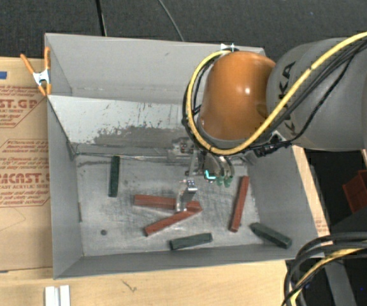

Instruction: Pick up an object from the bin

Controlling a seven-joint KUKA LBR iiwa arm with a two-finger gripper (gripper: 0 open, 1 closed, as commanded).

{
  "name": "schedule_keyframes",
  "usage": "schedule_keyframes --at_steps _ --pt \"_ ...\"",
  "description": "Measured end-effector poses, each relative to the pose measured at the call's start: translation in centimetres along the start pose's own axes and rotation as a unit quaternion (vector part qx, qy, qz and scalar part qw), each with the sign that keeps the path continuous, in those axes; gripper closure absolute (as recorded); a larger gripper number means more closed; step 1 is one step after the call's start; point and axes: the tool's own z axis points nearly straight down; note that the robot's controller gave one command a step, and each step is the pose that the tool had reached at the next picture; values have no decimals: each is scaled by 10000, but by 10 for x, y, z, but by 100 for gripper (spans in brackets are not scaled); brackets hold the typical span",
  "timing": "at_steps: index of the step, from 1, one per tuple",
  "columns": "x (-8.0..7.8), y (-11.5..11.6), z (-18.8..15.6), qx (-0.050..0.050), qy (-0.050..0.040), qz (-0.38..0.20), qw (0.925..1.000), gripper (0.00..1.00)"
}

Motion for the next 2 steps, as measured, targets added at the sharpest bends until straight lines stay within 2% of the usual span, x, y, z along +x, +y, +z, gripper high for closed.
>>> schedule_keyframes --at_steps 1,2 --pt "-2 -1 -5 -3 -41 7 10000 100" --pt "-2 -1 -5 -3 -41 8 10000 0"
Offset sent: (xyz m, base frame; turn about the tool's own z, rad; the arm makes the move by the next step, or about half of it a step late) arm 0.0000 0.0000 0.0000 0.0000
